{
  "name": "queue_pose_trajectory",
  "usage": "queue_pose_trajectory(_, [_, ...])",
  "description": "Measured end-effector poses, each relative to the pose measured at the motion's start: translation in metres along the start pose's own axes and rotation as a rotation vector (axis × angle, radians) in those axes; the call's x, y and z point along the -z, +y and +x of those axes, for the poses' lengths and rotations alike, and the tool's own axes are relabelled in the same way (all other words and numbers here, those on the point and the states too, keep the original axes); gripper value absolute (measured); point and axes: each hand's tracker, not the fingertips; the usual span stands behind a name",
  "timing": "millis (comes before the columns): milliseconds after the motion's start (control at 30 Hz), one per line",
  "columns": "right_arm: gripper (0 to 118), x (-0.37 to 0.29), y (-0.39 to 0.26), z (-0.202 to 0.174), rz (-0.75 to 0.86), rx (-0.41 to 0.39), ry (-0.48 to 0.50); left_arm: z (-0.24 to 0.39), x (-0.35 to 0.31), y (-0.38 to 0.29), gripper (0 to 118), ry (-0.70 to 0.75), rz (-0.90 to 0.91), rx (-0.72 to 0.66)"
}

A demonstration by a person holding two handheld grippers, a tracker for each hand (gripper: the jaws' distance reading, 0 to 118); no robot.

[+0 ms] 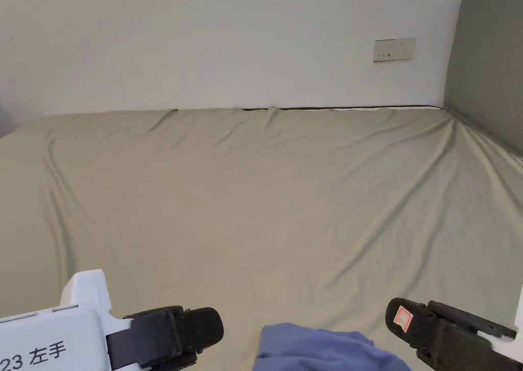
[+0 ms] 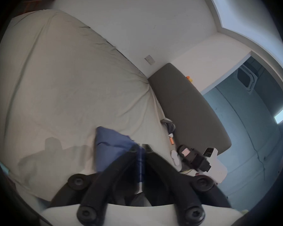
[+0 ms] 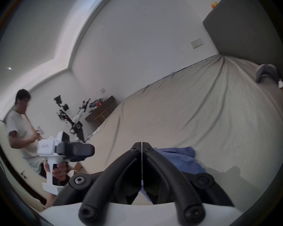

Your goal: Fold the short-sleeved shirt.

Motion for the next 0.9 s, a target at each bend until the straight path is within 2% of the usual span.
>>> queue_pose_trajectory(67, [0, 0.014, 0.001, 0.01, -0.031, 0.046, 0.089, -0.004, -0.004, -0.009, 0, 0.032, 0.012, 0.012])
queue_pose_trajectory(100, [0, 0.026, -0.002, 0.022, -0.05, 0.104, 0.157, -0.008, -0.003, -0.009, 0, 0.039, 0.009, 0.029])
queue_pose_trajectory(133, [0, 0.038, -0.006, 0.037, -0.079, 0.184, 0.218, -0.014, 0.0, -0.008, 0, 0.039, 0.002, 0.017])
queue_pose_trajectory(200, [0, 0.063, -0.023, 0.069, -0.149, 0.353, 0.261, -0.021, 0.012, -0.008, 0, 0.039, -0.041, -0.036])
queue_pose_trajectory(267, [0, 0.083, -0.046, 0.099, -0.211, 0.452, 0.209, -0.028, 0.026, -0.006, 0, 0.031, -0.078, -0.055])
queue_pose_trajectory(333, [0, 0.102, -0.075, 0.133, -0.307, 0.544, 0.077, -0.035, 0.046, -0.004, 0, 0.039, -0.103, -0.071])
queue_pose_trajectory(367, [0, 0.109, -0.086, 0.143, -0.377, 0.517, -0.01, -0.039, 0.056, -0.002, 0, 0.036, -0.12, -0.083])
queue_pose_trajectory(400, [0, 0.115, -0.099, 0.153, -0.399, 0.522, 0.003, -0.05, 0.065, 0.004, 2, 0.028, -0.15, -0.108])
queue_pose_trajectory(433, [0, 0.107, -0.102, 0.156, -0.255, 0.628, 0.196, -0.057, 0.076, 0.006, 11, 0.01, -0.169, -0.145])
queue_pose_trajectory(467, [0, 0.102, -0.1, 0.159, -0.23, 0.71, 0.184, -0.063, 0.086, 0.009, 28, -0.003, -0.186, -0.164])
queue_pose_trajectory(500, [0, 0.101, -0.098, 0.159, -0.27, 0.687, 0.153, -0.07, 0.098, 0.011, 60, -0.014, -0.211, -0.182])
queue_pose_trajectory(533, [0, 0.1, -0.096, 0.156, -0.281, 0.632, 0.149, -0.075, 0.11, 0.012, 82, -0.005, -0.237, -0.173])
queue_pose_trajectory(567, [0, 0.098, -0.094, 0.154, -0.294, 0.595, 0.153, -0.077, 0.121, 0.012, 96, 0.01, -0.259, -0.153])
queue_pose_trajectory(700, [0, 0.101, -0.091, 0.151, -0.307, 0.585, 0.139, -0.084, 0.158, 0.011, 98, 0.038, -0.355, -0.143])
queue_pose_trajectory(833, [0, 0.102, -0.091, 0.153, -0.31, 0.592, 0.151, -0.091, 0.191, 0.007, 98, -0.039, -0.446, -0.162])
queue_pose_trajectory(900, [0, 0.102, -0.091, 0.153, -0.308, 0.588, 0.154, -0.096, 0.208, 0.006, 98, -0.004, -0.477, -0.155])
